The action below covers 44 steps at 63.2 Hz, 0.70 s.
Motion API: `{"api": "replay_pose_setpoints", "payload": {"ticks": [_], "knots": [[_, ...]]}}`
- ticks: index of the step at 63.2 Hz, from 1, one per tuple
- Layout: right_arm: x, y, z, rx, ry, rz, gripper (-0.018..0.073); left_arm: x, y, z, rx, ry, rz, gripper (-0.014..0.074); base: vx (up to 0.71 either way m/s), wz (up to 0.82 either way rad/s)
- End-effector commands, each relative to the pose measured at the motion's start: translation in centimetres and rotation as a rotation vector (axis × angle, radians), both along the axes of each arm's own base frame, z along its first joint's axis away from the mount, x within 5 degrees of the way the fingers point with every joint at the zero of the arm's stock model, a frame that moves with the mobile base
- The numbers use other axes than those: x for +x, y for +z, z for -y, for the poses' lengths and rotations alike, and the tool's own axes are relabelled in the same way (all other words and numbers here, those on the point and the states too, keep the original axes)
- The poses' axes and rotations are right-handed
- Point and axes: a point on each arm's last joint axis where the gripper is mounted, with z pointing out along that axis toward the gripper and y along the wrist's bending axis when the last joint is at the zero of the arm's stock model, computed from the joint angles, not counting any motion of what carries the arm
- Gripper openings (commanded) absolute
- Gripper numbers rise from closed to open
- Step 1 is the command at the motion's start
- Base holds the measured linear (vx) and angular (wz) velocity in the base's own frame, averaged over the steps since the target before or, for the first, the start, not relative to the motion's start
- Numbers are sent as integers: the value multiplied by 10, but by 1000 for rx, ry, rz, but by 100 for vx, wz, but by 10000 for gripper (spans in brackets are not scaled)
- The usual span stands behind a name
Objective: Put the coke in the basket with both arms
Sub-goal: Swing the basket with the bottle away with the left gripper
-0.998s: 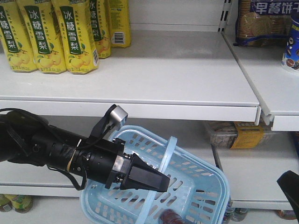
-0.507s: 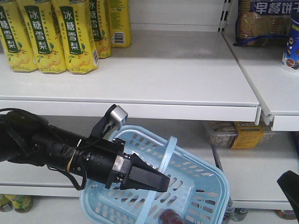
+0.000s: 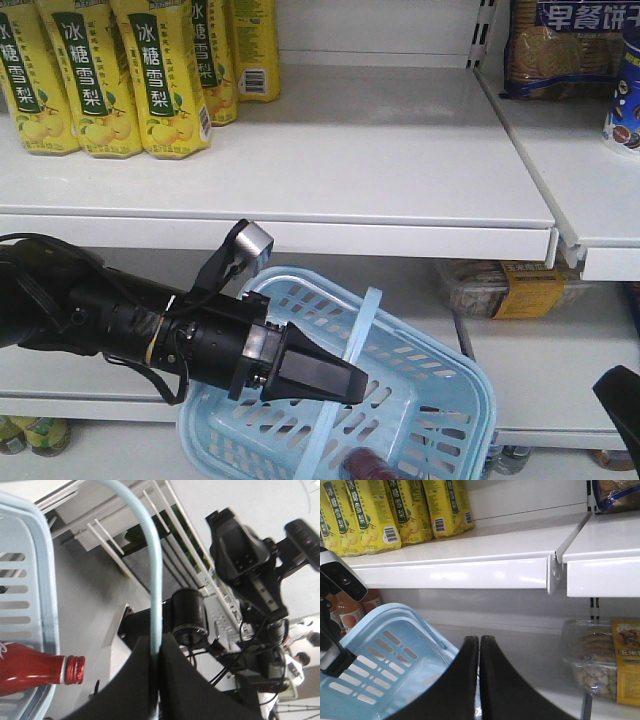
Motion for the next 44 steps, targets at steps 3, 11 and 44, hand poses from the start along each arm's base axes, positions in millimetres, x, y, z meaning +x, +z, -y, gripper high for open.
{"api": "replay_pose_setpoints", "payload": {"ticks": [3,11,44], "knots": [[1,9,2,-15,-24,27,-5,-10,45,-1,-262,-49,-20,-5,0,0],[1,9,2,-15,-24,27,-5,-20,59,-2,-290,-58,18,-5,0,0],[1,9,2,-15,-20,26,-5,-84,50,-37,-264,66,109,-5,0,0]]}}
